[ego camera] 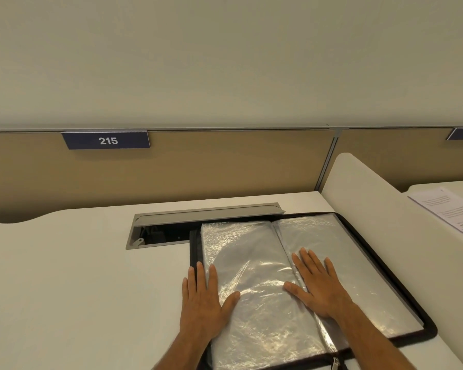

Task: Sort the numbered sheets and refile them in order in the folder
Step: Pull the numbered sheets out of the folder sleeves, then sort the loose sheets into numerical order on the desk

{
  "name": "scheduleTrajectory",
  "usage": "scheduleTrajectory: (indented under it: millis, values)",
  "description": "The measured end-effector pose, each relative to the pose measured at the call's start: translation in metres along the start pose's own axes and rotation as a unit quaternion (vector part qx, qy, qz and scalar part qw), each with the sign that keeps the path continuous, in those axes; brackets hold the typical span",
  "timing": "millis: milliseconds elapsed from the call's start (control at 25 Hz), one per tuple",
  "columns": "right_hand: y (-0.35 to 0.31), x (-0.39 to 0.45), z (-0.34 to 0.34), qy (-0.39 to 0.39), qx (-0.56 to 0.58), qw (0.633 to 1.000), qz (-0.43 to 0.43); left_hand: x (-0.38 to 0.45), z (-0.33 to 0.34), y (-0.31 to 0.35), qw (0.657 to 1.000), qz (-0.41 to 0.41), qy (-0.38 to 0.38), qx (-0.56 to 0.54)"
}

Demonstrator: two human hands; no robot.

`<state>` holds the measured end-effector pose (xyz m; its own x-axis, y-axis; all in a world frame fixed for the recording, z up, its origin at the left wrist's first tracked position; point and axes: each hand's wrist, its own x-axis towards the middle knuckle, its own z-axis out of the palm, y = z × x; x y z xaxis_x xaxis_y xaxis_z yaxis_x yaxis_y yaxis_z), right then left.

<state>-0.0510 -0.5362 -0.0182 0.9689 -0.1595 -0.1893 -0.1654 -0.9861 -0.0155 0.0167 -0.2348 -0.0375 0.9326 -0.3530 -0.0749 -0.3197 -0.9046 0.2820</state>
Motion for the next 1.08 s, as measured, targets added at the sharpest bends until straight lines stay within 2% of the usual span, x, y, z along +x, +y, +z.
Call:
scheduleTrajectory:
  millis: [160,480,840,1080]
  values:
    - [-0.004,-0.002,-0.012,-0.022,-0.018,1.000,0.012,-0.004,-0.016,-0.008,0.999,0.029,-0.016,0.021]
    - [-0.066,-0.015,-0.023,0.033,0.025,0.999,0.031,-0.029,-0.048,-0.053,0.998,0.043,-0.010,0.051]
    - [-0.250,-0.010,-0.029,0.059,0.074,0.995,-0.028,-0.071,-0.105,-0.161,0.997,-0.010,0.024,0.068]
    - [-0.371,-0.020,-0.021,0.067,0.110,0.984,-0.121,-0.112,-0.140,-0.253,0.994,-0.043,0.055,0.080]
